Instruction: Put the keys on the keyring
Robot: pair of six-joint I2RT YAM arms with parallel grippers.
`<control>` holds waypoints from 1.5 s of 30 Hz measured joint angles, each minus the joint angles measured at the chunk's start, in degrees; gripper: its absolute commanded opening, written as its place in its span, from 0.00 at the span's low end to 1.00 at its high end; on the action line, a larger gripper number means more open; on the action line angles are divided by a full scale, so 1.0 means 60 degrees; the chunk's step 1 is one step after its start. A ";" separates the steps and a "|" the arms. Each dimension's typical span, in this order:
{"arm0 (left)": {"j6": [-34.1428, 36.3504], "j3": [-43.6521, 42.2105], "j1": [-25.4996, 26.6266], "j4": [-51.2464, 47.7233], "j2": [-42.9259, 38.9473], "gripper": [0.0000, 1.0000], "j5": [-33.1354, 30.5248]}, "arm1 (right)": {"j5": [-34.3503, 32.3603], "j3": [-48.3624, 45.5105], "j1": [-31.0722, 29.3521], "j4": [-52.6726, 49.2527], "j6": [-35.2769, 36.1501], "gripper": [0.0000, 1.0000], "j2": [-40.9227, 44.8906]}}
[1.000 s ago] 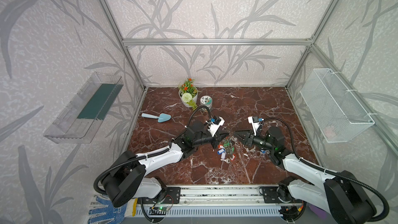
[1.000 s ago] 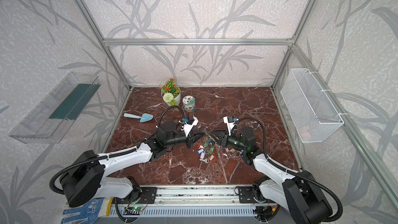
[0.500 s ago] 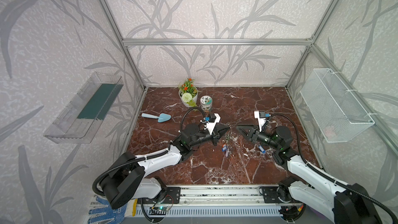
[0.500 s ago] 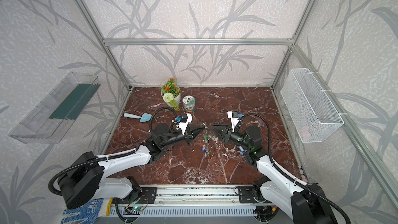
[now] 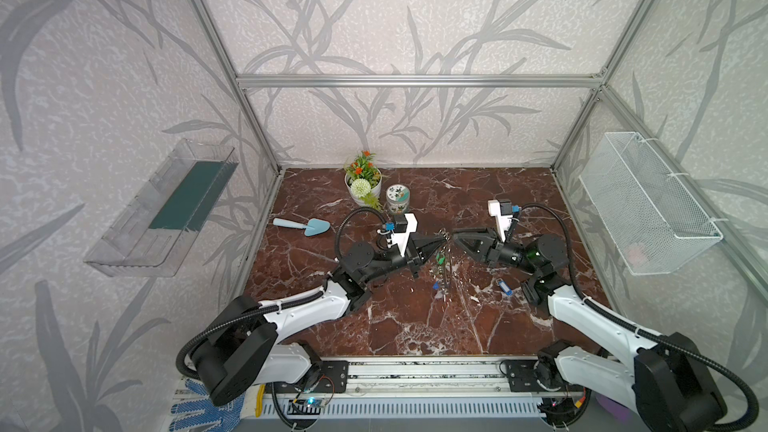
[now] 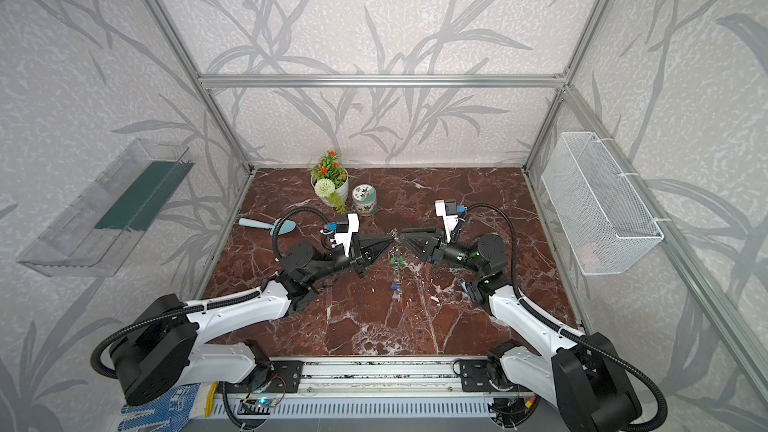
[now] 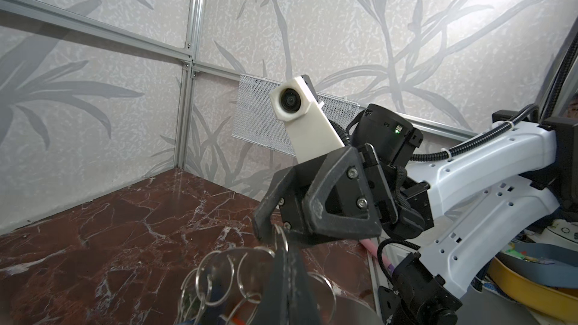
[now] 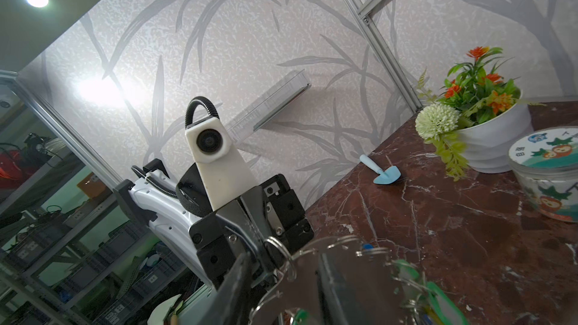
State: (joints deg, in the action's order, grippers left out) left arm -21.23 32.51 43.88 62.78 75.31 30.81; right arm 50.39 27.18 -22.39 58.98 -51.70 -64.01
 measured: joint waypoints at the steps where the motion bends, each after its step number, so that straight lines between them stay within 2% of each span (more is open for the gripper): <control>1: -0.0073 0.0000 0.0000 0.0109 0.0033 0.00 0.0058 | 0.0062 0.0033 0.0000 0.0142 -0.0113 0.34 -0.0062; 17: -0.0892 0.0004 0.0000 0.1275 0.0630 0.00 0.0452 | 0.0444 0.0055 0.0004 0.0761 -0.0546 0.25 -0.0208; 28: -0.0925 0.0004 -0.0004 0.1402 0.0652 0.00 0.0419 | 0.0550 0.0055 0.0004 0.1257 -0.0885 0.14 -0.0630; 36: -0.1086 0.0007 -0.0084 0.1424 0.0648 0.00 0.0339 | 0.0627 0.0055 0.0036 0.1632 -0.0922 0.00 -0.0758; 39: -0.1158 0.0022 -0.0135 0.1304 0.0605 0.00 0.0342 | 0.0630 0.0055 0.0036 0.1614 -0.0882 0.00 -0.0761; 45: -0.1249 0.0076 -0.0393 -0.0069 0.0062 0.09 0.0550 | 0.0408 0.0055 -0.0051 0.0481 0.0033 0.00 -0.0408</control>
State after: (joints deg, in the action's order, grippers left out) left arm -28.73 32.97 41.52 62.37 75.68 34.11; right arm 52.84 27.51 -22.70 61.87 -51.51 -66.46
